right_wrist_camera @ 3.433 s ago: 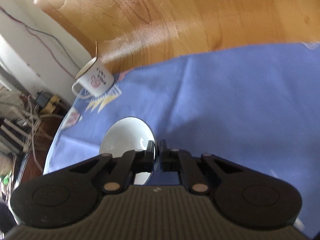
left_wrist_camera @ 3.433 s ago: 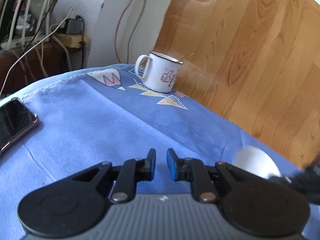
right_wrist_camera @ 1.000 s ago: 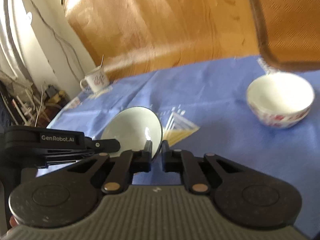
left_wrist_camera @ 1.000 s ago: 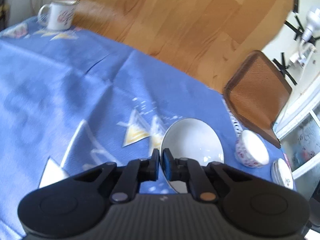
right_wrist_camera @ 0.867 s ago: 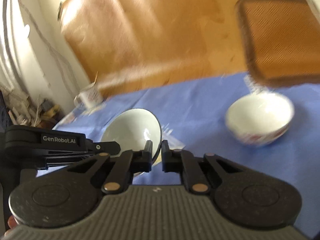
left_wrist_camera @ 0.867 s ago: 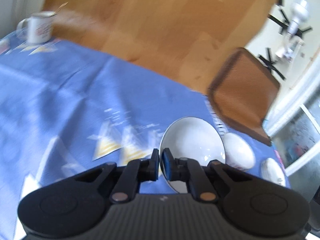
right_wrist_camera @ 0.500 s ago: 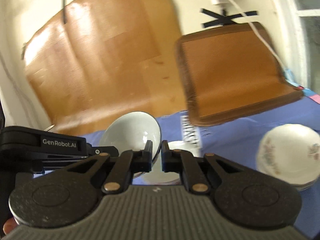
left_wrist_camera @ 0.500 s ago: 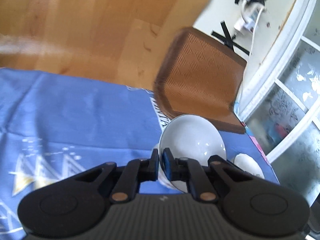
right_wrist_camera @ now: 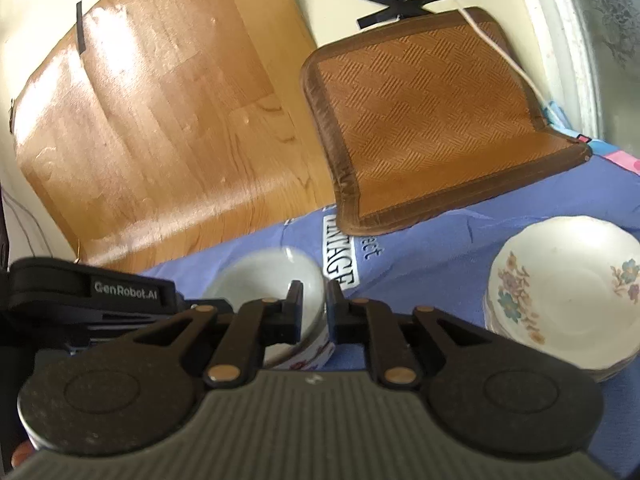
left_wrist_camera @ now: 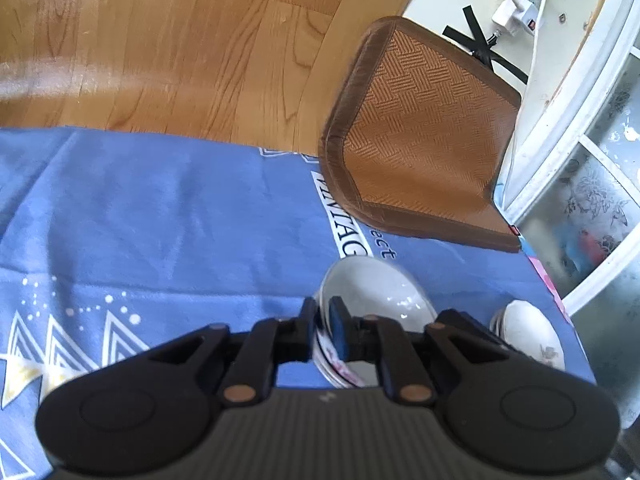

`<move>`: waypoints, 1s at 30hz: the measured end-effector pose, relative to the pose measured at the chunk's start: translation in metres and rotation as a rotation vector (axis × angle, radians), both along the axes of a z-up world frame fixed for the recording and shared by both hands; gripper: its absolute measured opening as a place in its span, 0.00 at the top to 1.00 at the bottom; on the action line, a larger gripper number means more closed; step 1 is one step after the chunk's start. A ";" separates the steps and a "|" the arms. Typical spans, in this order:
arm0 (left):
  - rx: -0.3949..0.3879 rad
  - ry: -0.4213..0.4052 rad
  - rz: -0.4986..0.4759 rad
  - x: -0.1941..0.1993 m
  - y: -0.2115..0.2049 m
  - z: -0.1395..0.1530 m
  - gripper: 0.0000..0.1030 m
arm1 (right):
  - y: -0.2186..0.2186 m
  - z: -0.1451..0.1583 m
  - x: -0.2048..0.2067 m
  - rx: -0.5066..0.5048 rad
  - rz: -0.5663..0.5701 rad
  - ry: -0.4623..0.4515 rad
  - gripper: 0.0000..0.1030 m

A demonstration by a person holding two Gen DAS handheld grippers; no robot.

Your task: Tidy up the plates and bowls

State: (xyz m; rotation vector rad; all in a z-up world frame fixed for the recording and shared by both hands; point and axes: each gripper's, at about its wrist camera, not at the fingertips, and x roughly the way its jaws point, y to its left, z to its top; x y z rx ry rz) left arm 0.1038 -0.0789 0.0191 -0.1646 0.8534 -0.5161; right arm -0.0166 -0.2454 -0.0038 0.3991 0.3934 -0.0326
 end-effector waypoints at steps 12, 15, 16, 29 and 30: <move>0.105 -0.163 0.013 -0.033 0.009 0.018 0.90 | 0.002 0.008 -0.027 0.009 -0.019 -0.044 0.84; 0.144 -0.200 0.015 -0.045 0.012 0.018 0.90 | 0.002 0.006 -0.034 0.020 -0.020 -0.037 0.84; 0.151 -0.207 0.015 -0.048 0.012 0.018 0.90 | 0.002 0.006 -0.036 0.024 -0.019 -0.034 0.84; 0.174 -0.231 0.016 -0.074 0.024 0.015 0.89 | 0.008 0.003 -0.052 0.033 -0.004 0.000 0.70; 0.176 -0.231 0.016 -0.075 0.025 0.015 0.89 | 0.009 0.003 -0.052 0.031 -0.001 0.000 0.69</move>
